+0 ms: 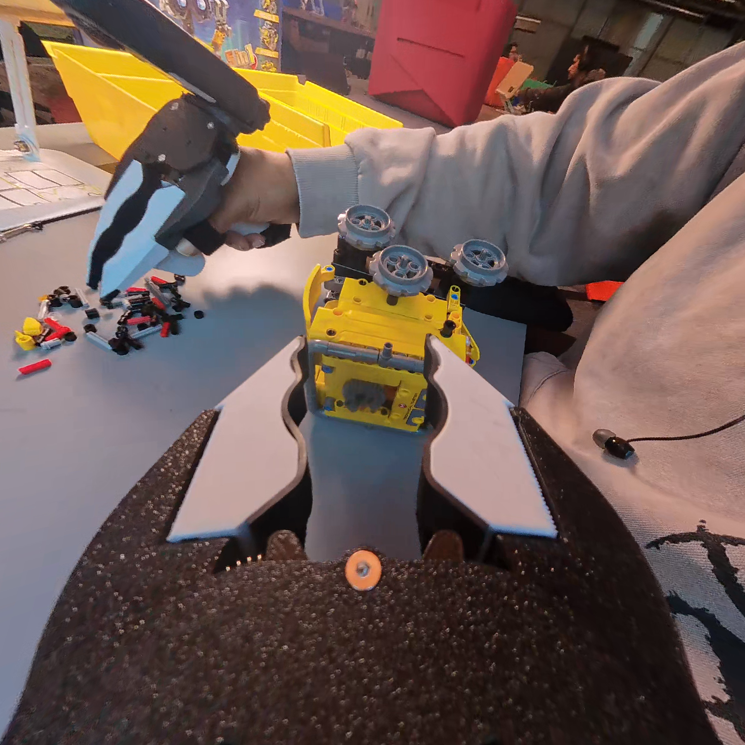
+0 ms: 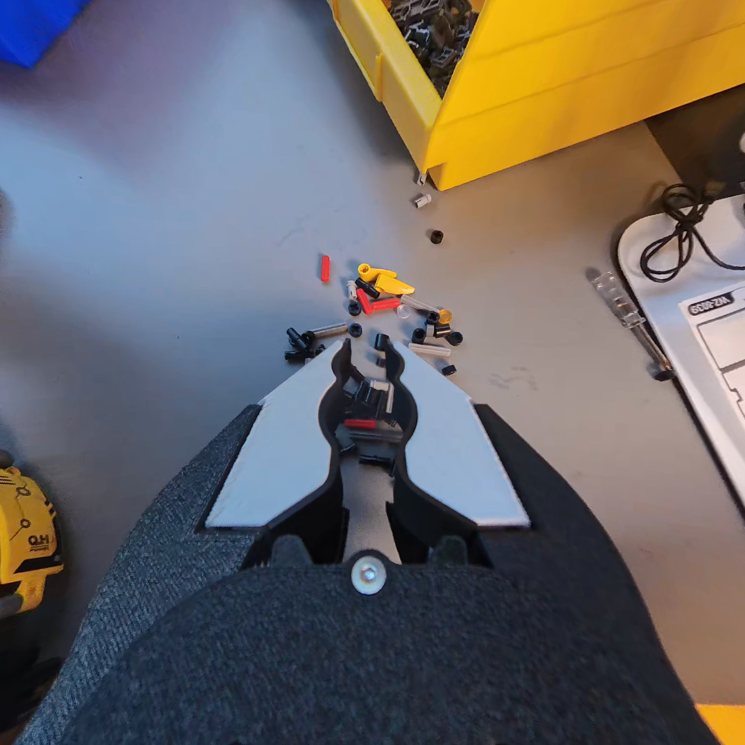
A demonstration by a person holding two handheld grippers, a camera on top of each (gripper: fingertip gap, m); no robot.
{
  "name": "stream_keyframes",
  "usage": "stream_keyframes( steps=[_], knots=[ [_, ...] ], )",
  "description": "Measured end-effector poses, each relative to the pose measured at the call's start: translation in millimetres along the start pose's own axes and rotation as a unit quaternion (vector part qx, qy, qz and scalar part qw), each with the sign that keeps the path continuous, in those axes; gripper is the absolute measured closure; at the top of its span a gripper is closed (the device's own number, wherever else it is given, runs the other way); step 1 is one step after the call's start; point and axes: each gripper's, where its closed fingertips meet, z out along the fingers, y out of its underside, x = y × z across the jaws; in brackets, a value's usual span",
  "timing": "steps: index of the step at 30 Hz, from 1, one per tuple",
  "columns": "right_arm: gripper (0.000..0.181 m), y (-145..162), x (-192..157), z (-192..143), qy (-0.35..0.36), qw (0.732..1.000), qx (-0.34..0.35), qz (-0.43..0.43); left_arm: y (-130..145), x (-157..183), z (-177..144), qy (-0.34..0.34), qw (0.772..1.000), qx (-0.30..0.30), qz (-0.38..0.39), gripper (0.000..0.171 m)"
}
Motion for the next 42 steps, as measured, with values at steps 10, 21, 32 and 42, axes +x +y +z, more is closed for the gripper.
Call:
stream_keyframes(
  steps=[10, 21, 32, 42],
  knots=[
    [0.164, -63.6, -45.7, -98.0, -0.060, 0.981, 0.184, 0.009, -1.3, 14.0, 9.9, 0.032, 0.999, -0.002, 0.019, 0.104],
    [0.163, -13.2, -165.6, -207.6, -0.104, 0.972, 0.195, -0.078, -10.3, 25.8, 30.2, 0.026, 0.997, -0.011, 0.068, 0.111],
    [0.157, 9.8, -183.1, -179.2, -0.080, 0.982, 0.169, -0.040, -9.0, 19.0, 62.3, -0.008, 0.986, -0.110, 0.128, 0.132],
    [0.153, 10.9, -189.7, -164.2, -0.087, 0.985, 0.141, -0.048, -13.8, 25.5, 63.6, 0.013, 0.988, -0.087, 0.128, 0.133]
  ],
)
